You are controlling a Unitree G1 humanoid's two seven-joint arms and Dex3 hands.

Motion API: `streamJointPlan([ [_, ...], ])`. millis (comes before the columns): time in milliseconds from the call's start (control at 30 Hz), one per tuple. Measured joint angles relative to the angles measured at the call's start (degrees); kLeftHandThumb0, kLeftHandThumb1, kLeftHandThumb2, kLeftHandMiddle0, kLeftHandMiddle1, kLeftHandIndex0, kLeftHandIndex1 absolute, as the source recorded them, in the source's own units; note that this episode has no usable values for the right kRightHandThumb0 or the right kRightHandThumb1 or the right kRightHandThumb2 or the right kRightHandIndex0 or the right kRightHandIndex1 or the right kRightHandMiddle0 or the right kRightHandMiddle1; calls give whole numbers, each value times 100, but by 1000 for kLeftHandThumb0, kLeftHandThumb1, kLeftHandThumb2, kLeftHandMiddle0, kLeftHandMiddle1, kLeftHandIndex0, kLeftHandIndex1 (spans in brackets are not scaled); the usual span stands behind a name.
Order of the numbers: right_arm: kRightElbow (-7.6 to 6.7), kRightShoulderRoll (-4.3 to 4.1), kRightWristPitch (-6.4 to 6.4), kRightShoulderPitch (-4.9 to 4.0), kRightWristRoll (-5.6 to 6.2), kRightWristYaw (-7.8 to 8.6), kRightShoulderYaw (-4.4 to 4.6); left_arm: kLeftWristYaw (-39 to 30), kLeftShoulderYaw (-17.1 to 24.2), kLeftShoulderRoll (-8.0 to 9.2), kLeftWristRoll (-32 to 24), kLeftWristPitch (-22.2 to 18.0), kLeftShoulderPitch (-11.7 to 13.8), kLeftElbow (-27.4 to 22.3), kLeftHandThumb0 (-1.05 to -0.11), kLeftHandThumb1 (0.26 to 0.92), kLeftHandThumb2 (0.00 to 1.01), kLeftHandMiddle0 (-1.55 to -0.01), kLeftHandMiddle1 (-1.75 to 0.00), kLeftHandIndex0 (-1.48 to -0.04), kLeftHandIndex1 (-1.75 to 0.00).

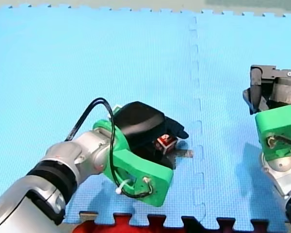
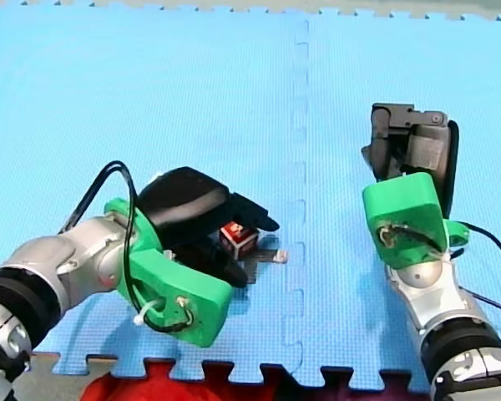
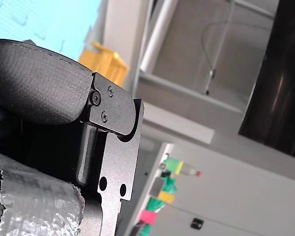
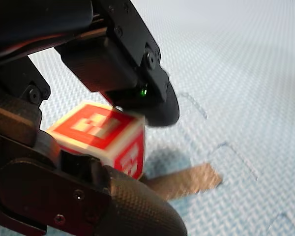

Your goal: Stack cube left

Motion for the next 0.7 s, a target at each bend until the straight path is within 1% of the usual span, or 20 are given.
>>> streamJointPlan([
  [200, -12, -1, -1, 2, 4, 6, -1, -124, 0, 38, -4, 21, 41, -88, -1048, 921, 42, -973, -1746, -571, -19],
  [367, -25, -1, -2, 6, 7, 5, -2, -375, 62, 39, -99, 68, 51, -170, -1048, 921, 47, -989, -1746, -593, -26],
  [567, -26, -2, -2, 7, 26, 35, -10, -769, 162, 74, -269, 175, 87, -415, -1048, 921, 50, -993, -1746, -606, -27],
  [700, -24, -7, -2, 7, 38, 56, -15, -913, 194, 94, -290, 241, 89, -538, -1048, 921, 51, -993, -1746, -613, -27],
])
